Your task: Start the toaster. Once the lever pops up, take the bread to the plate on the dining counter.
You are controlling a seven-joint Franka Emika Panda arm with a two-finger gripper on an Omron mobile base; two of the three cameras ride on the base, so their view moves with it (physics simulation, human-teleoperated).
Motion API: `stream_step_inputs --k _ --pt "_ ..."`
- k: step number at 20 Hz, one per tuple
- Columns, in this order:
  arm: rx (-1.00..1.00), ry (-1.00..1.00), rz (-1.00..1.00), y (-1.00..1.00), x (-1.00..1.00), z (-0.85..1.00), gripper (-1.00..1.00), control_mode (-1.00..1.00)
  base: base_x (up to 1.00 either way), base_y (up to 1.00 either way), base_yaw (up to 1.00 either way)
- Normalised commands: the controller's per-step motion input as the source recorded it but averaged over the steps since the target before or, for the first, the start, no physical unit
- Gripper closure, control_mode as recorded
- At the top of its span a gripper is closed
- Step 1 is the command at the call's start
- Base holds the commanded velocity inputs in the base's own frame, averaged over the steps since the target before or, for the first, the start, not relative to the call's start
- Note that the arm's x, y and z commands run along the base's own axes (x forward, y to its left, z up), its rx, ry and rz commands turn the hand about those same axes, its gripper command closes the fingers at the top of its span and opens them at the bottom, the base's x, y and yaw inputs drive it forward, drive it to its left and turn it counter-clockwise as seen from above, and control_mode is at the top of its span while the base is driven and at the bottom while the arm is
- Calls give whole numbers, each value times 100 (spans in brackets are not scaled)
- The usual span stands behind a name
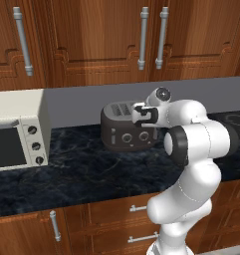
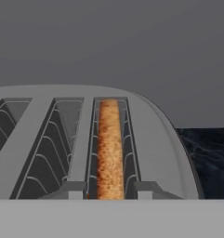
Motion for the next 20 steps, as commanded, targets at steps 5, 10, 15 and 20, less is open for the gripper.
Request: stream_step_inputs --k 5,10,15,20 --pt "0 0 0 0 0 -3 100 -100 0 0 0" --pt "0 0 0 0 0 0 100 -100 0 0 0" --pt "0 0 0 0 0 0 100 -100 0 0 0" --pt "0 0 0 0 0 0 100 -100 0 0 0"
